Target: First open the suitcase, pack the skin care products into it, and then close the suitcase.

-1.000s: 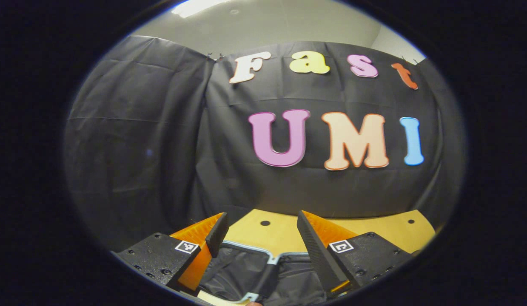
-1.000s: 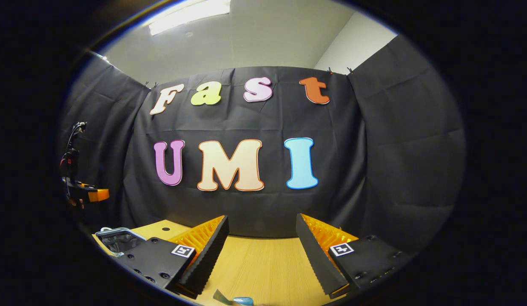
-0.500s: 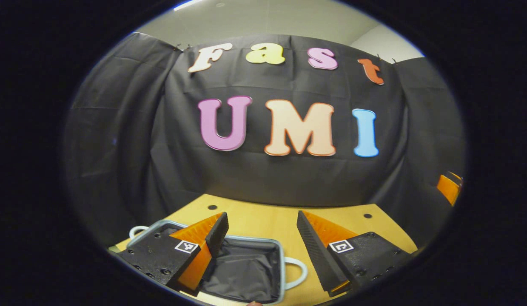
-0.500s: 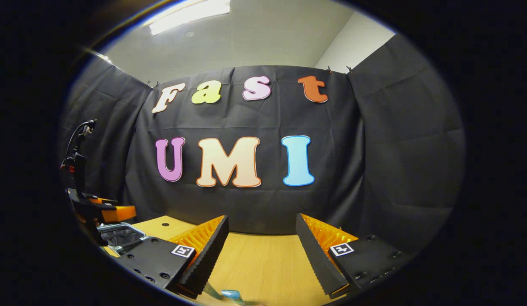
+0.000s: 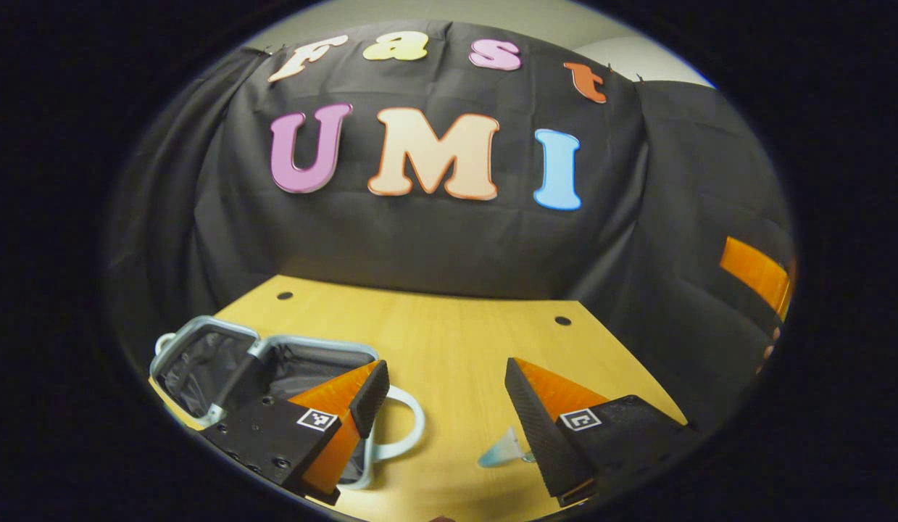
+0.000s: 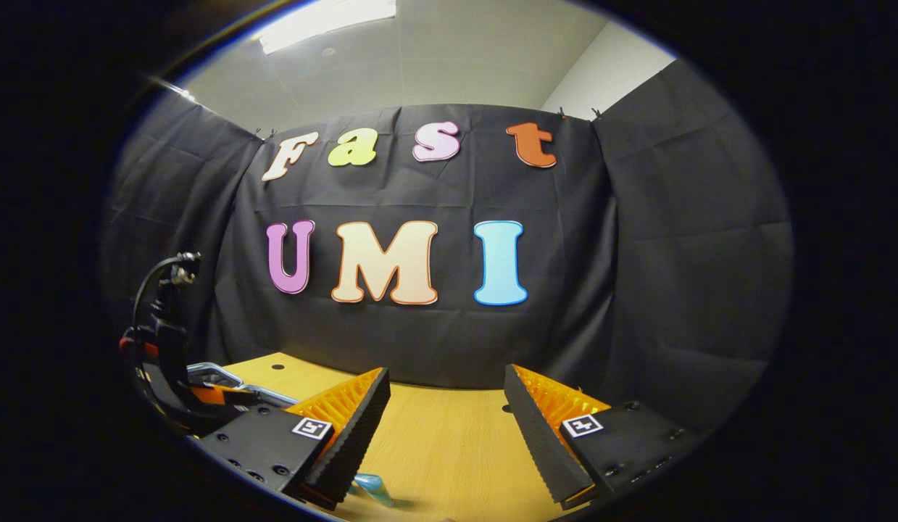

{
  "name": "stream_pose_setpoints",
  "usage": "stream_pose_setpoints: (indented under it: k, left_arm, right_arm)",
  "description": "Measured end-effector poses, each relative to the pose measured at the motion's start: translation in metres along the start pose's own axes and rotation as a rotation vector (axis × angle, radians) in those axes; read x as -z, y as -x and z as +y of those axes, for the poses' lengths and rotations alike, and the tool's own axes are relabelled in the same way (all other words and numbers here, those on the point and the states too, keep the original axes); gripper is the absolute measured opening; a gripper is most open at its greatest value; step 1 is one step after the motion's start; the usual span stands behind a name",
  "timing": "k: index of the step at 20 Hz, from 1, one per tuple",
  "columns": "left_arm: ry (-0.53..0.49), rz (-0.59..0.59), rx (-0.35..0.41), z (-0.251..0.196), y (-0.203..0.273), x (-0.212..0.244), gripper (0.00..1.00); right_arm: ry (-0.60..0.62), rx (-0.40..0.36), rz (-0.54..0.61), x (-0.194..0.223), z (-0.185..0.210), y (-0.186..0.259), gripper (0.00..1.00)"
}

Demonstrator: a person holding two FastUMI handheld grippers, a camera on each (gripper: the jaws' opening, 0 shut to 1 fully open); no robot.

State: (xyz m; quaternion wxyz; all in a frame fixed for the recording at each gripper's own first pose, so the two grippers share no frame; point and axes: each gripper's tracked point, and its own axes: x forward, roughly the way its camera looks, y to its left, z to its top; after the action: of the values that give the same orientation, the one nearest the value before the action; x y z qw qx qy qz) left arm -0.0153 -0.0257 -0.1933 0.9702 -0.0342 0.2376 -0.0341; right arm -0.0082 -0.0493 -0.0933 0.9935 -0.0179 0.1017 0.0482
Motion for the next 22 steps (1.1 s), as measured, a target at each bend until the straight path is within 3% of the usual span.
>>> stream_pose_setpoints:
  k: [7,10,14,16,17,18,20,22]
  left_arm:
    - [0.007,0.165,0.062,-0.028,-0.018,0.074,0.92]
    - [0.009,0.217,0.071,-0.032,-0.025,0.1,0.94]
    - [0.017,0.292,0.078,-0.033,-0.039,0.138,0.88]
    - [0.013,0.31,0.065,-0.031,-0.046,0.153,0.76]
    - [0.014,0.312,0.067,-0.031,-0.049,0.156,0.62]
    - [0.011,0.313,0.058,-0.03,-0.051,0.159,0.55]
    - [0.001,0.306,0.075,-0.031,-0.052,0.157,0.27]
    - [-0.002,0.306,0.079,-0.029,-0.047,0.149,0.22]
  right_arm:
    - [-0.021,0.02,0.041,0.021,-0.012,0.003,0.99]
    - [-0.015,0.016,0.062,0.034,-0.012,0.003,0.99]
    - [-0.002,0.001,0.09,0.052,-0.006,0.001,0.99]
    - [0.009,-0.011,0.11,0.065,0.001,0.0,0.99]
    - [0.015,-0.022,0.12,0.071,0.006,0.0,0.99]
    - [0.02,-0.034,0.129,0.077,0.011,0.0,0.99]
    - [0.022,-0.061,0.136,0.084,0.023,-0.001,0.99]
    - [0.006,-0.094,0.141,0.093,0.035,-0.004,0.99]
